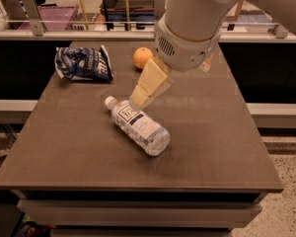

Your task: Place blue plastic bottle upright

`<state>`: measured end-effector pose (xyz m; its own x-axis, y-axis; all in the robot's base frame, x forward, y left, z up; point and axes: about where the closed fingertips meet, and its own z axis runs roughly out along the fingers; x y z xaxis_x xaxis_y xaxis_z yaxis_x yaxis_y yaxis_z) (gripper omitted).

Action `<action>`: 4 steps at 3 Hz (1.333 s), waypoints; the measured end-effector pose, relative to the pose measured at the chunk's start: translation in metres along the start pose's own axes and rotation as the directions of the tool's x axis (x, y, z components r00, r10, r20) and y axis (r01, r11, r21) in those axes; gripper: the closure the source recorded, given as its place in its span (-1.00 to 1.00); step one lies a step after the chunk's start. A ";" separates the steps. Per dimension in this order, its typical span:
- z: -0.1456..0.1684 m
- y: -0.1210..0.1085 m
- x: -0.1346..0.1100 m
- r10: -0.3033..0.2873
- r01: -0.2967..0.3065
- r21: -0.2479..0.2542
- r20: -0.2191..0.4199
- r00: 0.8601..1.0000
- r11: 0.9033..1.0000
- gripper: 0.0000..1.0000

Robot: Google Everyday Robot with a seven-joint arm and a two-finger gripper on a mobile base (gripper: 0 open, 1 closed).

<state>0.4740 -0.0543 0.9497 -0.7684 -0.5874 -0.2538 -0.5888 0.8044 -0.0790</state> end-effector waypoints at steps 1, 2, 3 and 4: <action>0.005 0.012 -0.004 -0.036 0.036 -0.006 -0.030 0.999 0.999 -1.00; 0.011 0.026 -0.006 -0.070 0.069 -0.024 -0.042 0.997 0.997 -1.00; 0.024 0.039 -0.007 -0.095 0.092 -0.063 -0.047 0.994 0.994 -1.00; 0.043 0.051 -0.009 -0.116 0.110 -0.107 -0.051 0.992 0.988 -1.00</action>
Offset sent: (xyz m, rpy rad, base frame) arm -0.0156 0.0377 -0.0244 -0.0407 0.0896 0.1121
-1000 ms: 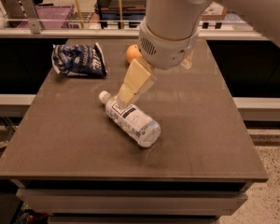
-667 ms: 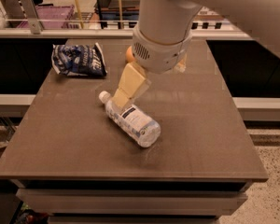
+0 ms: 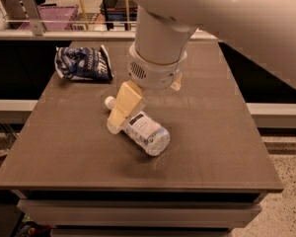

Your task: Place blue plastic bottle upright

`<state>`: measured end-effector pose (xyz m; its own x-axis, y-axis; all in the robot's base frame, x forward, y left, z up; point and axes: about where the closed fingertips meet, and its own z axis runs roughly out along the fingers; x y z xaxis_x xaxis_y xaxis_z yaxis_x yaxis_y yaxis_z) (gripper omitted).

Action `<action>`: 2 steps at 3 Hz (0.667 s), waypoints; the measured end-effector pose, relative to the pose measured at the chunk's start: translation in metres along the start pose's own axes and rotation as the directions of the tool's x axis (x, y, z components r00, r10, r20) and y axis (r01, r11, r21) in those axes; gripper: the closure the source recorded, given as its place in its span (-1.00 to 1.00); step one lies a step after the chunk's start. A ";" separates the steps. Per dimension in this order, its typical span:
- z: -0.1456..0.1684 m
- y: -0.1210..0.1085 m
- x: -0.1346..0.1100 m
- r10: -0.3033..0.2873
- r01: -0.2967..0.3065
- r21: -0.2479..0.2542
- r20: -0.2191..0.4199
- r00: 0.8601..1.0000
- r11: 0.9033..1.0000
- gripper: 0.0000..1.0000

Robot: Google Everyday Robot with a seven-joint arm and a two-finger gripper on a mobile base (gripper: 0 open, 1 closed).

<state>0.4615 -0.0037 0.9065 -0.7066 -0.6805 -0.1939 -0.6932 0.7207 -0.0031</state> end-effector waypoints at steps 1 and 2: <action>0.019 0.009 -0.006 -0.017 0.017 -0.012 -0.018 1.000 1.000 -1.00; 0.037 0.016 -0.013 -0.029 0.030 0.008 -0.047 0.998 1.000 -1.00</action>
Offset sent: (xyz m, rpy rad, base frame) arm 0.0083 0.0387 -0.0569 -0.0979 0.0408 0.0334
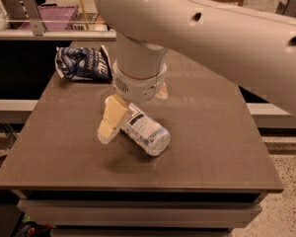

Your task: Place blue plastic bottle upright

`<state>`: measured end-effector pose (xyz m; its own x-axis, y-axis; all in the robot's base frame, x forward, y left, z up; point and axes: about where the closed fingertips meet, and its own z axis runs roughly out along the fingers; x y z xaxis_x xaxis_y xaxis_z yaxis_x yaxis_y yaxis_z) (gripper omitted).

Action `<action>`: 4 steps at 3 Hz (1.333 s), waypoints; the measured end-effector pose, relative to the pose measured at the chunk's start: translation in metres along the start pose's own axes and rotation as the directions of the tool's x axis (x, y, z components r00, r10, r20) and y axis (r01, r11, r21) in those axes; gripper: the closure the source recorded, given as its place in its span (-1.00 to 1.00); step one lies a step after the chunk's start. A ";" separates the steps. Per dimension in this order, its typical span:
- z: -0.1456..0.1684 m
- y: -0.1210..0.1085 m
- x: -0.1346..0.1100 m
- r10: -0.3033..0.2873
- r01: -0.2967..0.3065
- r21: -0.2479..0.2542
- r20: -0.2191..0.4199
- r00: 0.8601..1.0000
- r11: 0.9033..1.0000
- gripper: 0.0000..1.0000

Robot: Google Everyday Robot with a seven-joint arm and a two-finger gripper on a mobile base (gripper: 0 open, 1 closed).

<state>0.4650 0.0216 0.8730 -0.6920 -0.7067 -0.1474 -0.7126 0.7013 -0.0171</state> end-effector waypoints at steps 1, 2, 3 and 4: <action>0.021 0.005 -0.006 0.015 -0.012 0.060 -0.044 0.999 0.998 -1.00; 0.035 0.006 -0.008 0.035 -0.028 0.099 -0.072 0.997 0.995 -1.00; 0.034 0.006 -0.008 0.037 -0.030 0.099 -0.067 0.997 0.995 -0.65; 0.034 0.006 -0.009 0.037 -0.030 0.100 -0.065 0.997 0.995 -0.19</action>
Offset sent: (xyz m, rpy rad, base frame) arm 0.0083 0.0164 -0.0499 -0.1785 -0.0139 -0.0788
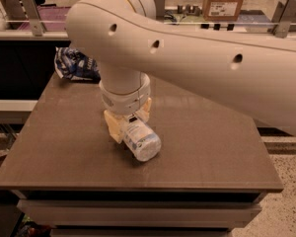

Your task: Place blue plastic bottle upright

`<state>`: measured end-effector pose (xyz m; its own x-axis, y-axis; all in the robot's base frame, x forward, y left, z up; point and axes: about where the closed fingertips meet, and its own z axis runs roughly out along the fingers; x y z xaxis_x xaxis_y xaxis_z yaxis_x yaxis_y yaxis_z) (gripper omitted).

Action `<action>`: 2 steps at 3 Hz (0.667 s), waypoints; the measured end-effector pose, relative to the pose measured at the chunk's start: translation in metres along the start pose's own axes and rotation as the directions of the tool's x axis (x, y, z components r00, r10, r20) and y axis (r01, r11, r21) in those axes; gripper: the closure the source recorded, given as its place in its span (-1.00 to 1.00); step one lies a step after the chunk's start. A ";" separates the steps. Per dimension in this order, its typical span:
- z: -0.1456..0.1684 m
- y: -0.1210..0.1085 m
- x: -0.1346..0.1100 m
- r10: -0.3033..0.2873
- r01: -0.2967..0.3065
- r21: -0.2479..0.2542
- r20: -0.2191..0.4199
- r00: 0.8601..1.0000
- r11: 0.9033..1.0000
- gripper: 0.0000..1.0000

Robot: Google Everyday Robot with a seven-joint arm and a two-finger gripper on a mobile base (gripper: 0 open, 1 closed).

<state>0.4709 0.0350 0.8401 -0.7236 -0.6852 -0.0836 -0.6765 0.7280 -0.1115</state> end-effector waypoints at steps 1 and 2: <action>0.000 0.000 0.000 0.000 0.000 0.001 0.003 1.000 1.000 0.30; 0.000 0.000 0.000 -0.001 0.001 0.001 0.005 1.000 1.000 0.74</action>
Offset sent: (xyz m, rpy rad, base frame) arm 0.0000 0.0003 -0.0001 0.0012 -0.0021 0.0006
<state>0.4710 0.0356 0.8398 -0.7223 -0.6859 -0.0885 -0.6769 0.7274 -0.1125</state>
